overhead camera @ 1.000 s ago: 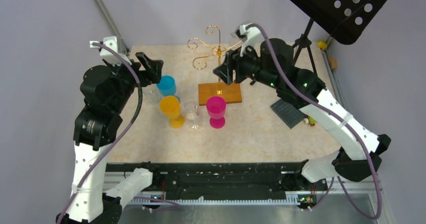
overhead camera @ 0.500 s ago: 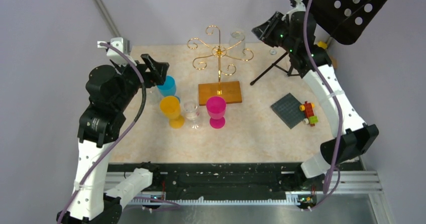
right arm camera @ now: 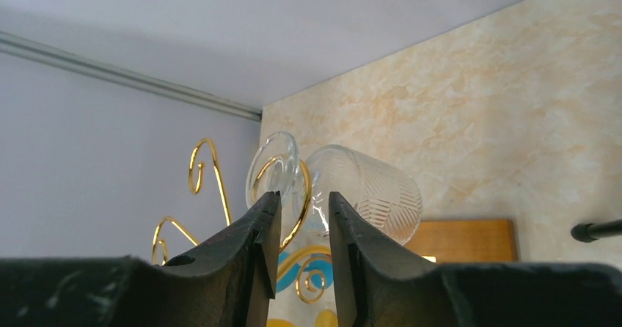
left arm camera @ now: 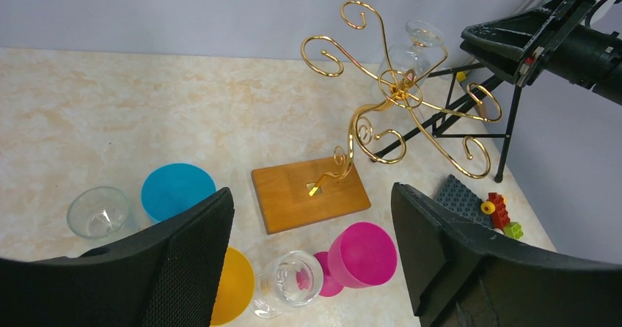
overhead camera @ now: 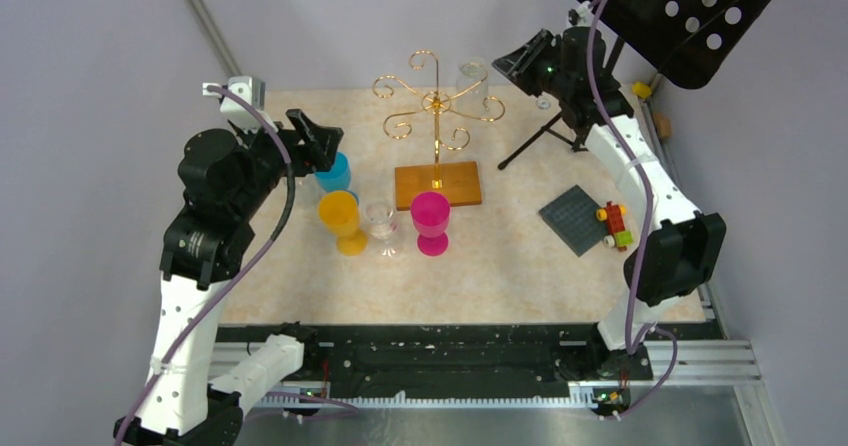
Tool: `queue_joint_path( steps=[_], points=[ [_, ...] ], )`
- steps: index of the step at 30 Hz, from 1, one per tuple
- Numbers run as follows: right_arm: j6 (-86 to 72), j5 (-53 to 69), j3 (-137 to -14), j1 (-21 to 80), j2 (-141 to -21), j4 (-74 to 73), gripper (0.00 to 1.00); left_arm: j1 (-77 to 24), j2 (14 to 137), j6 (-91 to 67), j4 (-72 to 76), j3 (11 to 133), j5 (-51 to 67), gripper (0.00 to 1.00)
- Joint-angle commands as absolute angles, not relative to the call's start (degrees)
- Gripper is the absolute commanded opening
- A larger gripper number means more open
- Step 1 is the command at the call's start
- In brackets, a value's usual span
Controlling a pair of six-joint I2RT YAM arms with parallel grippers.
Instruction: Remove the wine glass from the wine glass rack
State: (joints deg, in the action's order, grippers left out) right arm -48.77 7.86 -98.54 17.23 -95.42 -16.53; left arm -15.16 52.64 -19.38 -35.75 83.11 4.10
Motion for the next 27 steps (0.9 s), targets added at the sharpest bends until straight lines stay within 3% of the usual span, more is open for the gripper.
queue_joint_path(
  steps=[1, 27],
  points=[
    [-51.7, 11.7, -99.2, 17.4, -96.6, -10.4, 0.28, -15.3, 52.1, -19.5, -32.3, 82.7, 4.4, 0.82],
    [-54.7, 16.1, -100.0, 17.5, -100.3, -6.8, 0.19, -15.3, 52.6, -17.9, -33.2, 82.5, 1.9, 0.82]
  ],
)
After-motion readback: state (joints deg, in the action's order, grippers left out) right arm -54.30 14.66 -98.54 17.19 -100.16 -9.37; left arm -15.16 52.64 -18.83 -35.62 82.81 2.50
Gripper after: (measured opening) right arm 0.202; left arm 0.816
